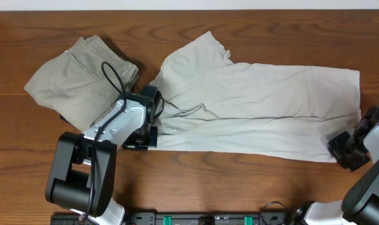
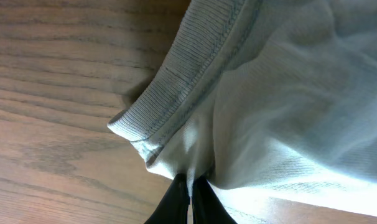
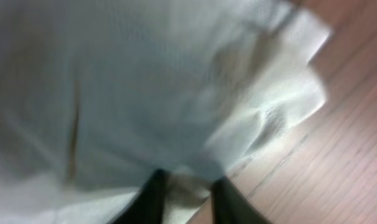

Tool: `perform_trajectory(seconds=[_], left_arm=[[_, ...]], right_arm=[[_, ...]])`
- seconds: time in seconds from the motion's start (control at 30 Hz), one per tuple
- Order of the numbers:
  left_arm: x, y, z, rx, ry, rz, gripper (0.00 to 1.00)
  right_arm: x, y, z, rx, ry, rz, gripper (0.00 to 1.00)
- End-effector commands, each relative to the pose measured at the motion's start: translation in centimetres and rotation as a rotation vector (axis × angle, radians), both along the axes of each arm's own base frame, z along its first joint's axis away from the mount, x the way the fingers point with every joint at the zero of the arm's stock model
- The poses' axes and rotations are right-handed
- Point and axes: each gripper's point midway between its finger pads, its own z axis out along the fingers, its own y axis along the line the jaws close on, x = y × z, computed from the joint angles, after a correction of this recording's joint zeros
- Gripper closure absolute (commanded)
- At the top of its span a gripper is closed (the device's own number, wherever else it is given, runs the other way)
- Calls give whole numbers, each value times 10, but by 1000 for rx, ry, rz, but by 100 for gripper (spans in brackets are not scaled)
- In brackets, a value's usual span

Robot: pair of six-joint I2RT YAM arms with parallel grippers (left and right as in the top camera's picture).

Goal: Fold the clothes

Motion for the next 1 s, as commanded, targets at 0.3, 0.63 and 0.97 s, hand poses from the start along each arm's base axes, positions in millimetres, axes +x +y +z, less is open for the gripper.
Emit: perform_trajectory(seconds=[0.3, 0.63, 0.97], left_arm=[[-7, 33, 2, 85, 30, 128, 94], [-7, 40, 3, 79, 38, 153, 94], [-4, 39, 2, 76, 25, 154, 94]], right_arm=[[-22, -45, 1, -125, 15, -151, 94], [34, -11, 7, 115, -252, 52, 93], [20, 1, -3, 138, -190, -16, 99]])
